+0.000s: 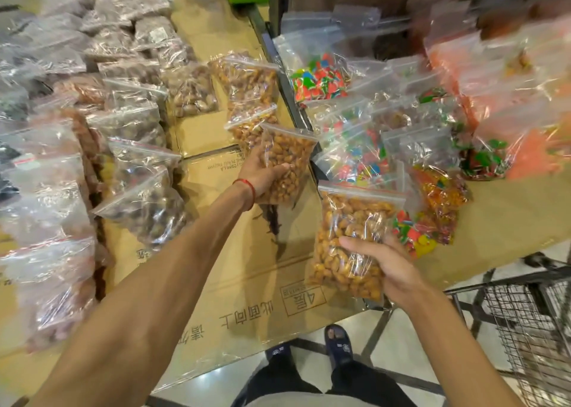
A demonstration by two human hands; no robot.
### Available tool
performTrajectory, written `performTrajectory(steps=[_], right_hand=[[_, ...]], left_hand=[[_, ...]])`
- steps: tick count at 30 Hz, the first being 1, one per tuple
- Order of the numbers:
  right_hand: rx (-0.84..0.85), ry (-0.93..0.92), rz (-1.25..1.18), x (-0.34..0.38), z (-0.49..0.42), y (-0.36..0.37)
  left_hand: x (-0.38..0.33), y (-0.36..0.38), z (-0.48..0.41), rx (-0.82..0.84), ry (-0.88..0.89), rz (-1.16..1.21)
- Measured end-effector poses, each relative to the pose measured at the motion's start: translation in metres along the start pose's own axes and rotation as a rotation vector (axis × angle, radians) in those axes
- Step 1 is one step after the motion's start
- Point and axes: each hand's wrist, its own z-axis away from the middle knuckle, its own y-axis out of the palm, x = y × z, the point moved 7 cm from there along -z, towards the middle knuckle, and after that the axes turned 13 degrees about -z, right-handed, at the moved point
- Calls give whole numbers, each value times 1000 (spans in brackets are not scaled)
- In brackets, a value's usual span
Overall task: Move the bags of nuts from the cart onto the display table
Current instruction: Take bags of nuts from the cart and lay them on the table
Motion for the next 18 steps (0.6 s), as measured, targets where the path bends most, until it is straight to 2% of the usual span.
performTrajectory(steps=[3,7,11,18], right_hand=[[23,-41,11,4,8,15],[30,-49,28,-2,12,17],[51,-79,64,-2,21,16],[85,-75,75,-9,20,17]], left_hand=[[-3,6,-7,-33,34,-120],[4,9,-8,-204,45,-357],[17,6,-2,-214,28,-389],[29,-7,43,-216,152,-591]])
